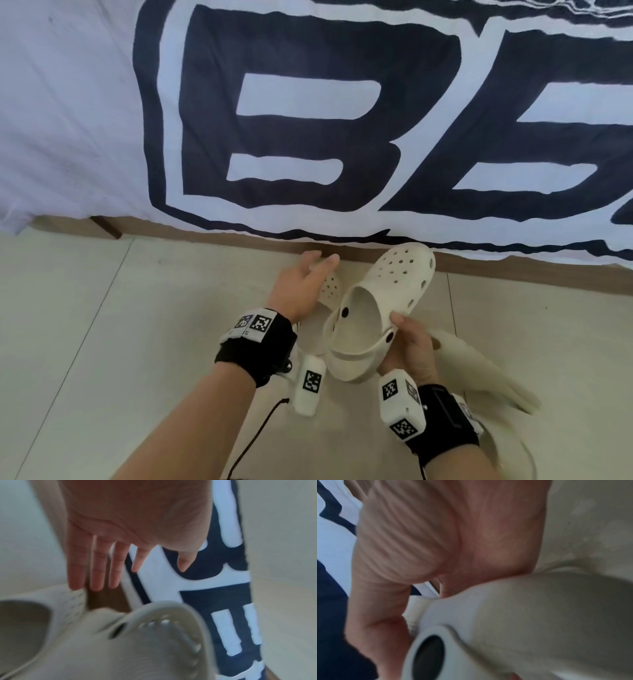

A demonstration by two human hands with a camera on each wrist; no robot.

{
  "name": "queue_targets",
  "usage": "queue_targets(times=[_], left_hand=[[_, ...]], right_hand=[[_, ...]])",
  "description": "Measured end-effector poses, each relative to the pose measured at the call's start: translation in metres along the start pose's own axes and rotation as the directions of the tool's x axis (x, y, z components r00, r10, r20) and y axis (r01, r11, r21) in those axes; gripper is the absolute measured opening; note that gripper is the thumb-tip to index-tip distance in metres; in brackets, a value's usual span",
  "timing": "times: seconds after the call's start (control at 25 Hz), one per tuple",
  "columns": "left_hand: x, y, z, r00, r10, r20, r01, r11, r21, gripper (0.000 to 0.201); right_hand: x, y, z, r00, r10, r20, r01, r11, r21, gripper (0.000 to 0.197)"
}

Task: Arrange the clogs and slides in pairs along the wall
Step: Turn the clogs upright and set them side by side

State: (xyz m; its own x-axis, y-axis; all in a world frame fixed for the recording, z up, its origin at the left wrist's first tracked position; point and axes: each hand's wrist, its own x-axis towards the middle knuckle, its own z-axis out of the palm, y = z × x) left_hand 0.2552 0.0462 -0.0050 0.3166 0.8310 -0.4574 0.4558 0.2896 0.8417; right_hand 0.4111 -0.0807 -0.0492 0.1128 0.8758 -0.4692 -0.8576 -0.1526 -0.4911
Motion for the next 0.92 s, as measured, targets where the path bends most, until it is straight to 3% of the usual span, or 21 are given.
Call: queue_targets(times=[0.08, 0.16, 0.24, 0.32, 0.4, 0.48, 0.6, 0.72, 0.8, 0.92], left_hand=[[-0.007, 0.029, -0.02, 0.998, 0.048, 0.035, -0.053, 0.989, 0.137, 0.064], [-0.013, 0.046, -0.035, 0.995, 0.091, -0.04, -0.075, 0.948, 0.309, 0.061], [-0.015, 0.052, -0.047, 0.977, 0.111, -0.18, -0.022, 0.9, 0.436, 0.059], [-0.014, 0.049, -0.056, 0.975, 0.075, -0.21, 0.031, 0.886, 0.463, 0.059], [-0.007, 0.043, -0.062, 0.981, -0.047, -0.19, 0.111, 0.932, 0.344, 0.062], [-0.004, 0.038, -0.068, 0.968, -0.194, -0.159, 0.219, 0.963, 0.158, 0.062], [0.001, 0.028, -0.078, 0.968, -0.24, -0.073, 0.246, 0.964, 0.101, 0.036], [0.006, 0.014, -0.091, 0.97, -0.226, -0.089, 0.234, 0.967, 0.097, 0.029], [0.002, 0.005, -0.097, 0.96, -0.255, -0.113, 0.257, 0.966, 0.005, 0.025], [-0.004, -0.007, -0.099, 0.942, -0.32, -0.103, 0.289, 0.928, -0.237, 0.02]], right_hand=[[0.015, 0.013, 0.018, 1.0, 0.009, 0.022, -0.008, 0.999, -0.037, 0.09], [0.03, 0.026, 0.036, 0.998, 0.001, 0.055, 0.004, 0.996, -0.091, 0.093], [0.042, 0.04, 0.054, 0.995, -0.09, 0.036, 0.096, 0.952, -0.292, 0.095], [0.048, 0.056, 0.07, 0.975, -0.218, 0.044, 0.212, 0.848, -0.486, 0.115], [0.05, 0.072, 0.081, 0.955, -0.291, 0.055, 0.267, 0.766, -0.585, 0.139], [0.052, 0.09, 0.087, 0.946, -0.316, 0.075, 0.282, 0.683, -0.674, 0.146], [0.048, 0.111, 0.097, 0.922, -0.355, 0.154, 0.36, 0.638, -0.681, 0.125], [0.053, 0.123, 0.087, 0.849, -0.434, 0.302, 0.497, 0.457, -0.738, 0.119], [0.053, 0.121, 0.079, 0.878, -0.38, 0.29, 0.46, 0.509, -0.728, 0.122], [0.059, 0.117, 0.063, 0.931, -0.346, 0.113, 0.326, 0.657, -0.68, 0.111]])
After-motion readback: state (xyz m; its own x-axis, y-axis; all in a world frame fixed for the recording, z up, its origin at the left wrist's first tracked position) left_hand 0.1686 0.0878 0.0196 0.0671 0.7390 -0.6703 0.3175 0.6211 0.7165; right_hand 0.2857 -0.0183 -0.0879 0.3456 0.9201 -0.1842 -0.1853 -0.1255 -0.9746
